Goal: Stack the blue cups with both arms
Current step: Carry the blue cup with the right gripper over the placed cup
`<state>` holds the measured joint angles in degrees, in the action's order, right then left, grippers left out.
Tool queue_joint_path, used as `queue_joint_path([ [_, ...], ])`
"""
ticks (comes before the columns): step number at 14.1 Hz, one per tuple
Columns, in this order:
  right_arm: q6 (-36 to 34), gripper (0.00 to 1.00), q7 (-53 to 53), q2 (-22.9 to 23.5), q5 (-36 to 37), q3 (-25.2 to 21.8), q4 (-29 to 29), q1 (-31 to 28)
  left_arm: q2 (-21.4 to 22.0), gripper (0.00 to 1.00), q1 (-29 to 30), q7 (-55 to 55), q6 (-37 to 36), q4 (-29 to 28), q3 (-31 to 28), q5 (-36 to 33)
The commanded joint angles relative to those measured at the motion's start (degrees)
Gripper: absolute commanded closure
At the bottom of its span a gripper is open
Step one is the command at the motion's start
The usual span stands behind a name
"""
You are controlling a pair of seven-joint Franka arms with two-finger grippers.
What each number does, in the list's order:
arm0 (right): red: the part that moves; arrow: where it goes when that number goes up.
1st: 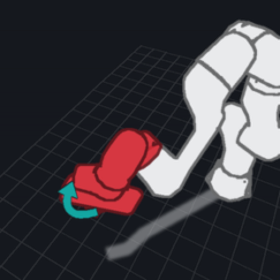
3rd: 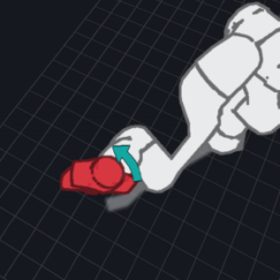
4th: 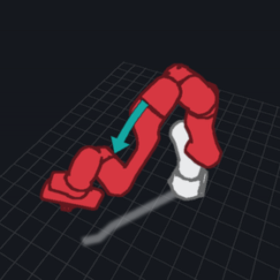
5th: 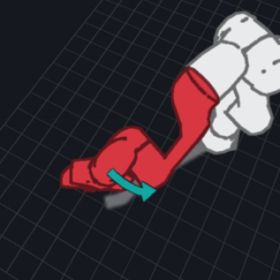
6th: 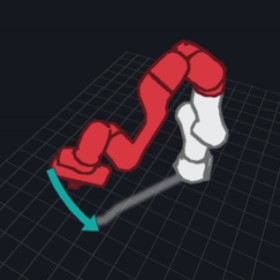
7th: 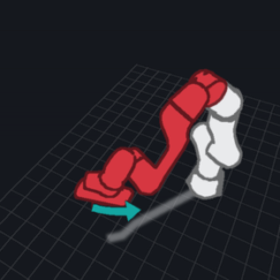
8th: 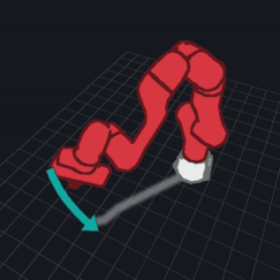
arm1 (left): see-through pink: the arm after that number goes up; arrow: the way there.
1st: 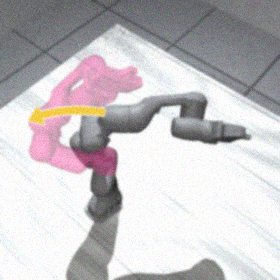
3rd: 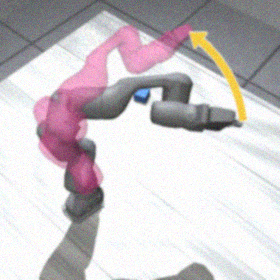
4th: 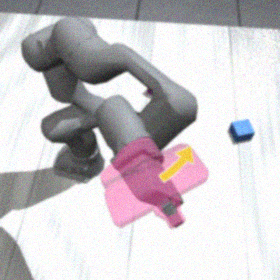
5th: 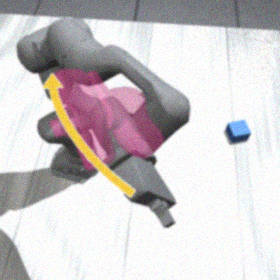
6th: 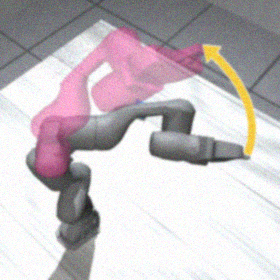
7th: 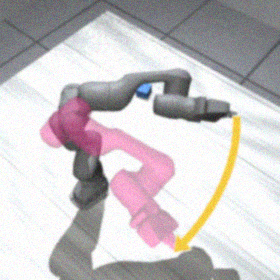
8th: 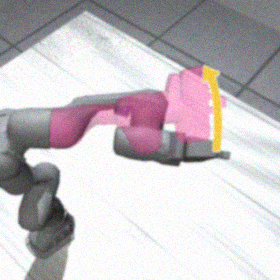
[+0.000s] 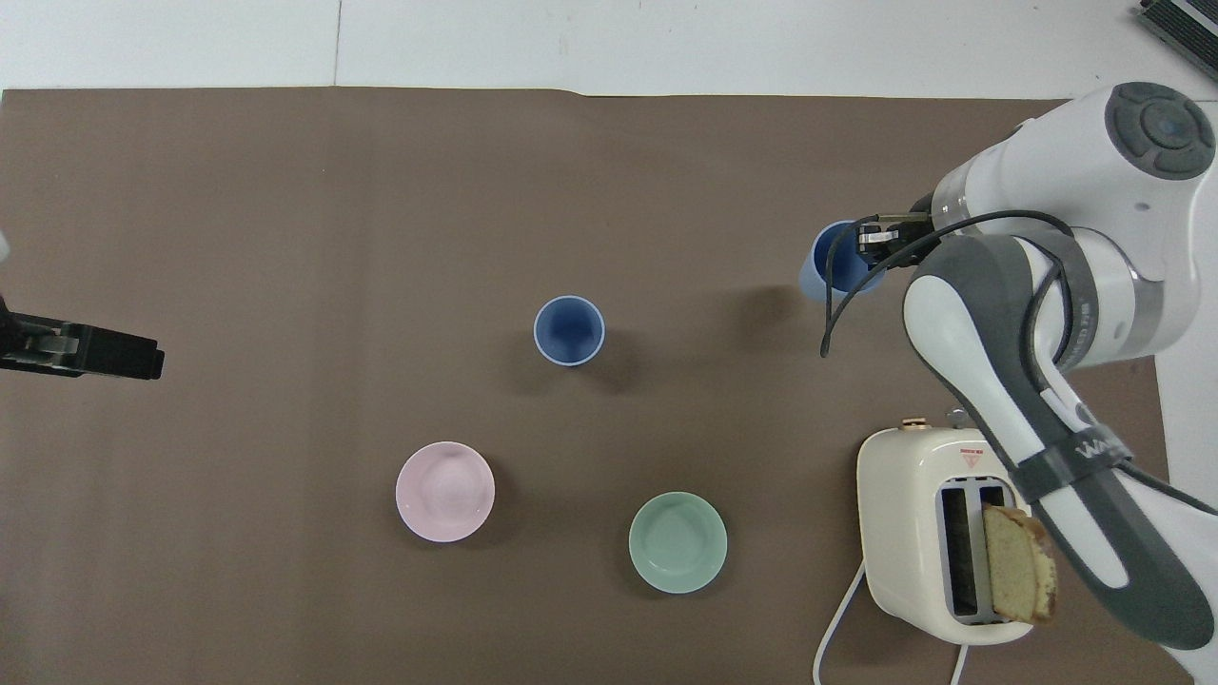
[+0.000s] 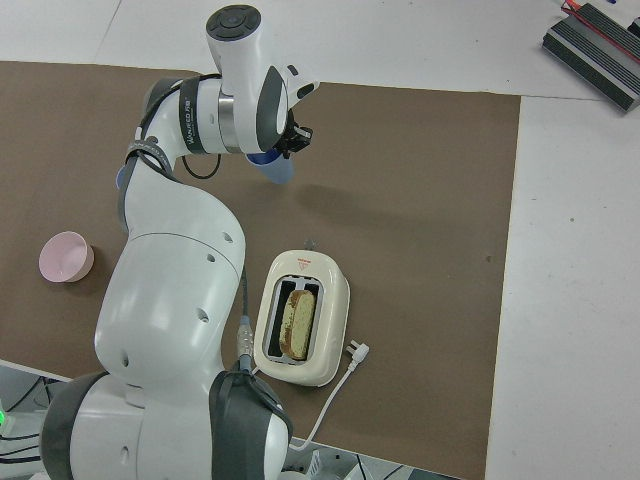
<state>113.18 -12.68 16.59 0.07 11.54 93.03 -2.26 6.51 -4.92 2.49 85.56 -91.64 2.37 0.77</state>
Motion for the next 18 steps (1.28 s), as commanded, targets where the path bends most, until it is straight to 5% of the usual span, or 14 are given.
queue_joint_path([
  [1,-3.75,1.00,-6.72,0.11,0.10,0.07,-4.69,4.08,0.35,0.00,0.62,0.32,-1.27,0.58,0.44,-0.68],
  [8,-10.00,1.00,-13.41,0.29,-0.07,-0.02,-10.94,13.67,0.35,0.00,0.62,0.32,-1.27,0.58,0.35,-0.68],
  [18,-1.31,1.00,-18.26,0.99,-1.91,6.30,-11.47,17.89,0.35,0.00,0.62,0.32,-1.27,0.58,0.44,-0.68],
])
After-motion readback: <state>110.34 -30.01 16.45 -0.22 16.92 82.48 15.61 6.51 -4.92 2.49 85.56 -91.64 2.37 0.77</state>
